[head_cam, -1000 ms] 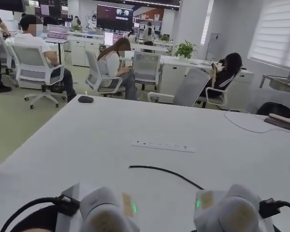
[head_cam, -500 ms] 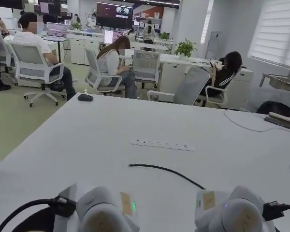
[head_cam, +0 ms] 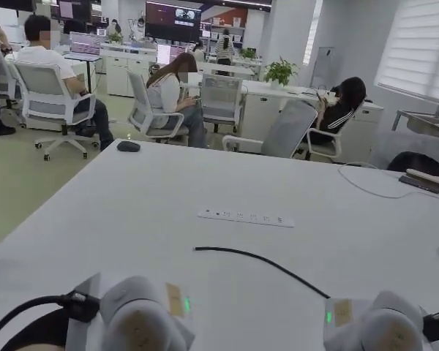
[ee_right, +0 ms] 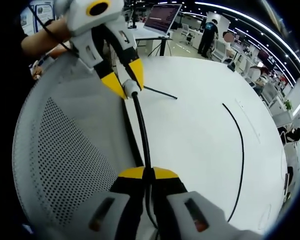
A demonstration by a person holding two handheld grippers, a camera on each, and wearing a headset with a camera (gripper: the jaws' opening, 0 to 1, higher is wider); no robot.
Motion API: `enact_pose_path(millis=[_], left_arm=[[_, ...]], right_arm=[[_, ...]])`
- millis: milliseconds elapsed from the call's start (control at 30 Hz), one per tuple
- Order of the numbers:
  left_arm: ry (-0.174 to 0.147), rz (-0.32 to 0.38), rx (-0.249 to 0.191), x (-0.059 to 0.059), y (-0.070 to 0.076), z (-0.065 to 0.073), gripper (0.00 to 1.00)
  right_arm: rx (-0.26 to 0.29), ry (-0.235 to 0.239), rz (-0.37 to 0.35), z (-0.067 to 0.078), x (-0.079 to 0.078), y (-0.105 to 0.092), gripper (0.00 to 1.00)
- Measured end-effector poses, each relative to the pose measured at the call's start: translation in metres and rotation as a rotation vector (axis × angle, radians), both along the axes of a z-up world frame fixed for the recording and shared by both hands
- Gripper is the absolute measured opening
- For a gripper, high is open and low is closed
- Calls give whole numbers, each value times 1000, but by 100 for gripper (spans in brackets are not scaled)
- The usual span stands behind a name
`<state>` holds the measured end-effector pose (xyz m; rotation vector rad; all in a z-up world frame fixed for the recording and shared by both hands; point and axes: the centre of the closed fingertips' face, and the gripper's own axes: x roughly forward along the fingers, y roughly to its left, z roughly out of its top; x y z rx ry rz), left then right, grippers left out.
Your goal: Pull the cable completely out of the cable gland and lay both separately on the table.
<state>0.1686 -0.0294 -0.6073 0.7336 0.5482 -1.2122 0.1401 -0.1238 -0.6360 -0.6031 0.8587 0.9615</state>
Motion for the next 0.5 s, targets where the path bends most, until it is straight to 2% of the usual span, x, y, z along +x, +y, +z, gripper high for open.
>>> enact_pose_path(millis=[100,500], left_arm=[[4,8,3,1,1,-1,16],[3,4,10,2,1,-2,16]], right_arm=[[-34,17,-16,-6,-1,-11,2],[-103,67,-74,-23,-4,-43,3]])
